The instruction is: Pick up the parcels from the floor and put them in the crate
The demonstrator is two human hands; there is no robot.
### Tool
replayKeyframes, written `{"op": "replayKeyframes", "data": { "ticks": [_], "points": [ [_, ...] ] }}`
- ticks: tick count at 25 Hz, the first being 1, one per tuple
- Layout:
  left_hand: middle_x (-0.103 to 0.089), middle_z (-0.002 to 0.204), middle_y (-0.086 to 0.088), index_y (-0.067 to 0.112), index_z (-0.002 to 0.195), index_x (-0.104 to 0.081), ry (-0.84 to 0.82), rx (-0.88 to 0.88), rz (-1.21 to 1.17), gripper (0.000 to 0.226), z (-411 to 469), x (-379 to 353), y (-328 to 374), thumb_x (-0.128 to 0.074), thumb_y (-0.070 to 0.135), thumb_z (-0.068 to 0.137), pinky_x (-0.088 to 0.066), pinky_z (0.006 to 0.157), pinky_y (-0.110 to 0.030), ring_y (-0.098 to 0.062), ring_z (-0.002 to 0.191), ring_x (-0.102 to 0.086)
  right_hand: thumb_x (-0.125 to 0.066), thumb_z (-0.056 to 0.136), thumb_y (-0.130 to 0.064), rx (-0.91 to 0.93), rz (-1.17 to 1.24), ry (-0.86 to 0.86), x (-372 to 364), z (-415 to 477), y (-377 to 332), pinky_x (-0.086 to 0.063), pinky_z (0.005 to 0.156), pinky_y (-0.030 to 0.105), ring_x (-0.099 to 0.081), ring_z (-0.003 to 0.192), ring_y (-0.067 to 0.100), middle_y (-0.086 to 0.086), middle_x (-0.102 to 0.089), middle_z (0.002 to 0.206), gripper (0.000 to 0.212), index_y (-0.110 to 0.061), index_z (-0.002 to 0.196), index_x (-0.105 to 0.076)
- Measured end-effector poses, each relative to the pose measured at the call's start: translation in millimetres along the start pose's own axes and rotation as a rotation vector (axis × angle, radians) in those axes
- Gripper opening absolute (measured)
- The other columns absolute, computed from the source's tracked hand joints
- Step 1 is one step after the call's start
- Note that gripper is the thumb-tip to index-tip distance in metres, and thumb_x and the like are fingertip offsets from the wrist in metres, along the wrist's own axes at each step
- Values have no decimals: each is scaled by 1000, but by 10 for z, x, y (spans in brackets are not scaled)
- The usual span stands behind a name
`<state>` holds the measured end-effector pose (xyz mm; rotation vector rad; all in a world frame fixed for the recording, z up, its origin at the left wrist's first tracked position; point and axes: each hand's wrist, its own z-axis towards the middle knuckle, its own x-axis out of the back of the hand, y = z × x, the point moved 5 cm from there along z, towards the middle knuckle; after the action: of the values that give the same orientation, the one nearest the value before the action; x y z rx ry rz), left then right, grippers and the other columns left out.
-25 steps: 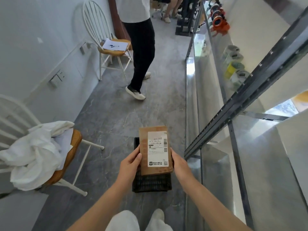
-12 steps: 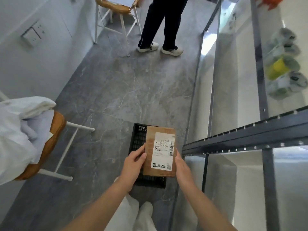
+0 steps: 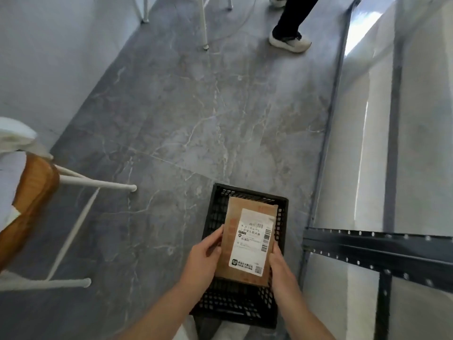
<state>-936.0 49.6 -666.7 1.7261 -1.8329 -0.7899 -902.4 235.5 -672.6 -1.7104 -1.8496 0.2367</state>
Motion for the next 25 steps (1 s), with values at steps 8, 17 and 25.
{"op": "replayKeyframes", "data": {
  "ticks": [8,17,25],
  "points": [
    [-68,115,16,34,130,-56,50,-20,64,58,1416,-296,-1300,-47,-10,94,-53,79,-12,10,99,-64,-38,102,-40,-66,109,-136,-386,1645,879,-54,83,26,-67,99,-1,-23,-68,116,39,-59,135,-43],
    [-63,128,1,22,147,-41,191,-50,291,64,2563,-332,-2040,-39,-12,92,-53,91,-24,-12,110,-62,-42,100,-48,-64,132,-256,-862,2847,1193,-33,112,55,-57,112,14,-15,-65,119,43,-56,142,-35],
    [2,163,-12,6,154,3,178,-138,1035,81,2779,-529,-2026,-52,0,94,-20,121,-44,-29,149,-11,-43,94,-10,-68,127,-284,-1285,3163,1289,-31,112,57,-52,123,25,0,-56,139,66,-42,150,-30]
  ]
}}
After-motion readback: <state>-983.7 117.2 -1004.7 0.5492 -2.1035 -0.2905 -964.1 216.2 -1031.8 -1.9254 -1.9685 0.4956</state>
